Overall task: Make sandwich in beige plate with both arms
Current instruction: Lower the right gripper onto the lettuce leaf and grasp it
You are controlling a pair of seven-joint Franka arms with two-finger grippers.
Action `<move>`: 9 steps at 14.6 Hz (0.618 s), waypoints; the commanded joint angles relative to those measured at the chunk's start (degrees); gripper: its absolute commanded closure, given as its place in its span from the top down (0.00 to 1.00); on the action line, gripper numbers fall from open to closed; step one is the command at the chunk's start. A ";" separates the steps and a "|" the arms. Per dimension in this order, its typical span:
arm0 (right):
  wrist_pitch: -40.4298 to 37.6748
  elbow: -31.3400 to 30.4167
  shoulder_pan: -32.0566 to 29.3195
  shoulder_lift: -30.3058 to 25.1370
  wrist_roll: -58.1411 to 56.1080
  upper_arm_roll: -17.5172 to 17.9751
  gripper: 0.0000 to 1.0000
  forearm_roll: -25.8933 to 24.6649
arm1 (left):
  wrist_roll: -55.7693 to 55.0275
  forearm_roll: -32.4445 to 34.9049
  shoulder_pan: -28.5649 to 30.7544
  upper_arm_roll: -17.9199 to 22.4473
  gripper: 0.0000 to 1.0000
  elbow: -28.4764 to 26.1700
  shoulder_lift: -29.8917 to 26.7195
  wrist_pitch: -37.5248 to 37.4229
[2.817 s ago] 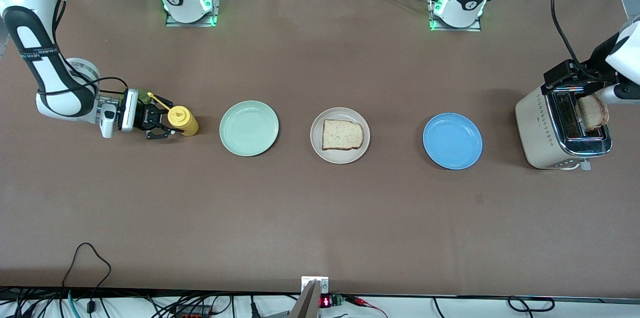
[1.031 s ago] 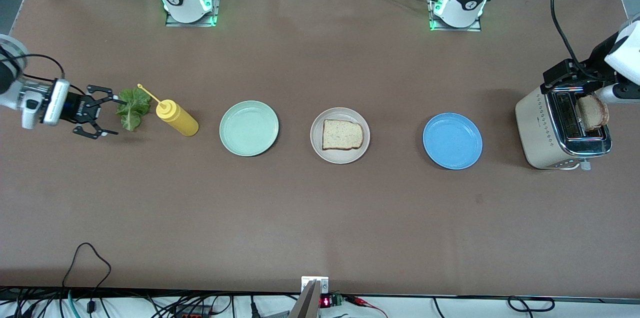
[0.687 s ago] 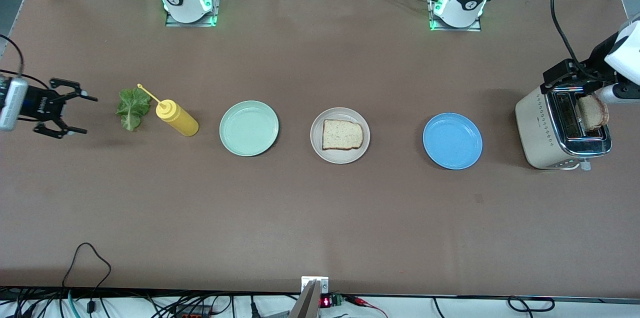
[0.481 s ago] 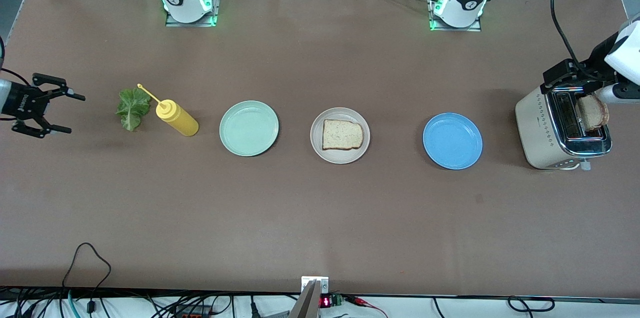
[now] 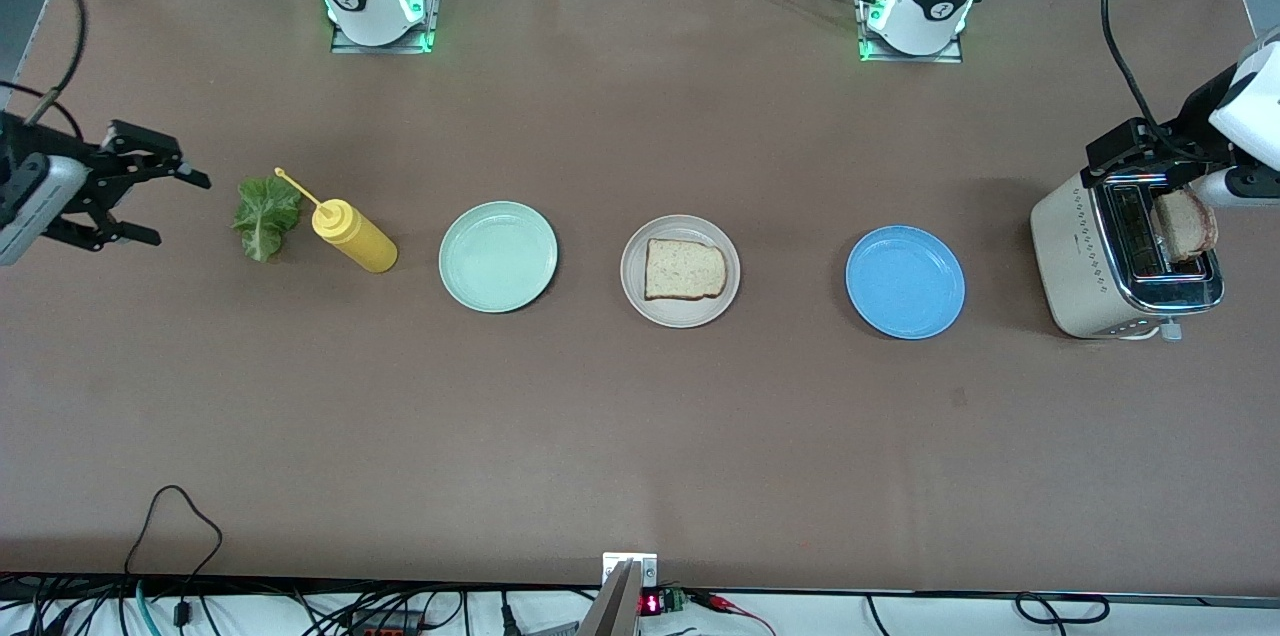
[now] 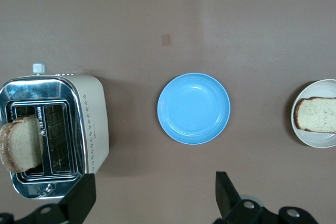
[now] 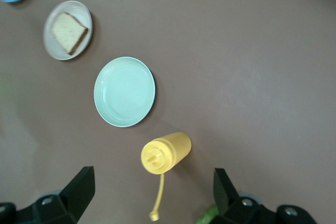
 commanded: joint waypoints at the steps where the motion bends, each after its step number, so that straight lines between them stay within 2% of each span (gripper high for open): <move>1: -2.50 2.30 4.57 -0.14 12.37 -1.72 1.00 -5.51 | 0.27 -0.31 0.49 -0.03 1.00 0.15 -0.25 -0.93; 6: -5.93 2.40 7.83 0.21 32.85 -1.02 1.00 -13.86 | 0.27 -0.31 0.58 0.06 1.00 0.06 -0.16 -0.84; 9: -5.76 1.52 7.57 0.91 33.85 -1.10 1.00 -16.32 | 0.27 -0.31 0.67 0.14 1.00 -0.03 -0.08 -0.84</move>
